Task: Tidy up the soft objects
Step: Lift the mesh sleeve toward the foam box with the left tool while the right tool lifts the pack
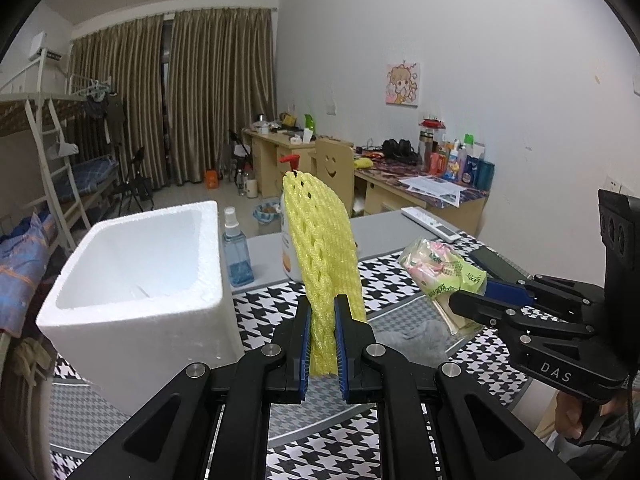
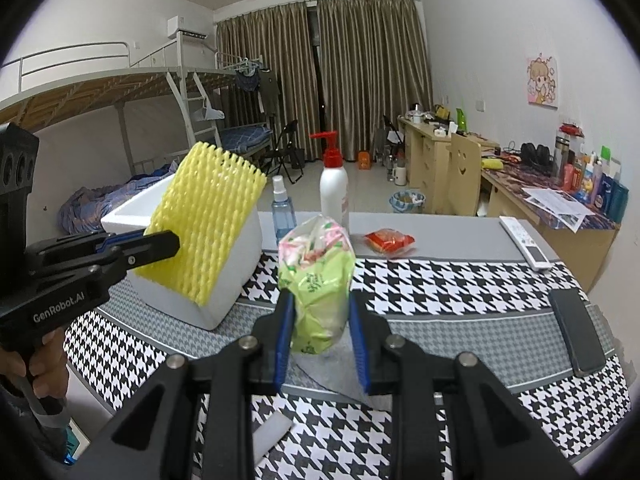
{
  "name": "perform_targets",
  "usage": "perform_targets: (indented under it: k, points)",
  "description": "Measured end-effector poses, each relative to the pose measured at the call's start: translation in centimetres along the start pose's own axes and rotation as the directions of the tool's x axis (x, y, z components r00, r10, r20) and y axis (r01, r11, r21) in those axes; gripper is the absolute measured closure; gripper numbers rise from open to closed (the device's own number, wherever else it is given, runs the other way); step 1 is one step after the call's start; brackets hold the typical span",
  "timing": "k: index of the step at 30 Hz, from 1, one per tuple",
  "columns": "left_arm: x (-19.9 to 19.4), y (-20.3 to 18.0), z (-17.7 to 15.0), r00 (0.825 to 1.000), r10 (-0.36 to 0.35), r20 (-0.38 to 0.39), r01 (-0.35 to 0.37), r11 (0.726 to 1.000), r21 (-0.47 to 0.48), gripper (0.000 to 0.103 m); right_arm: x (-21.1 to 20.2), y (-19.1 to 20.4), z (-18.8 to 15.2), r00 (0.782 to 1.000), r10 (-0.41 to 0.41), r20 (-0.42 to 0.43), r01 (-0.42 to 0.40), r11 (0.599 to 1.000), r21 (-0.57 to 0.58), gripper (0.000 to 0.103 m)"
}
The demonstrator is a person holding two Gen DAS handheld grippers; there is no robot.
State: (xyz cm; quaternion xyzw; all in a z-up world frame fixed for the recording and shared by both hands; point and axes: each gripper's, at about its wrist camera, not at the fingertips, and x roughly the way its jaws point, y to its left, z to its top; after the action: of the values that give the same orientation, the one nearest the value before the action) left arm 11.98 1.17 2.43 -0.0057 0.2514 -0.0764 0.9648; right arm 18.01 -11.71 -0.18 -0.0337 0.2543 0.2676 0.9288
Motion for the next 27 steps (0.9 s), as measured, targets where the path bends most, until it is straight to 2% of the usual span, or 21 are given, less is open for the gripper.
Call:
perform_targets:
  k: [7, 27]
  points:
    - [-0.9, 0.8, 1.1, 0.999, 0.017, 0.043, -0.017, 1.0, -0.008, 0.092, 0.0, 0.1, 1.3, 0.999, 0.018, 0.027, -0.018, 1.0, 0.023, 0.072]
    - [-1.7, 2.9, 3.0, 0.993, 0.067, 0.102, -0.065, 0.998, -0.023, 0.092, 0.5, 2.1, 3.6, 0.996, 0.054, 0.069, -0.053, 0.999, -0.008, 0.072]
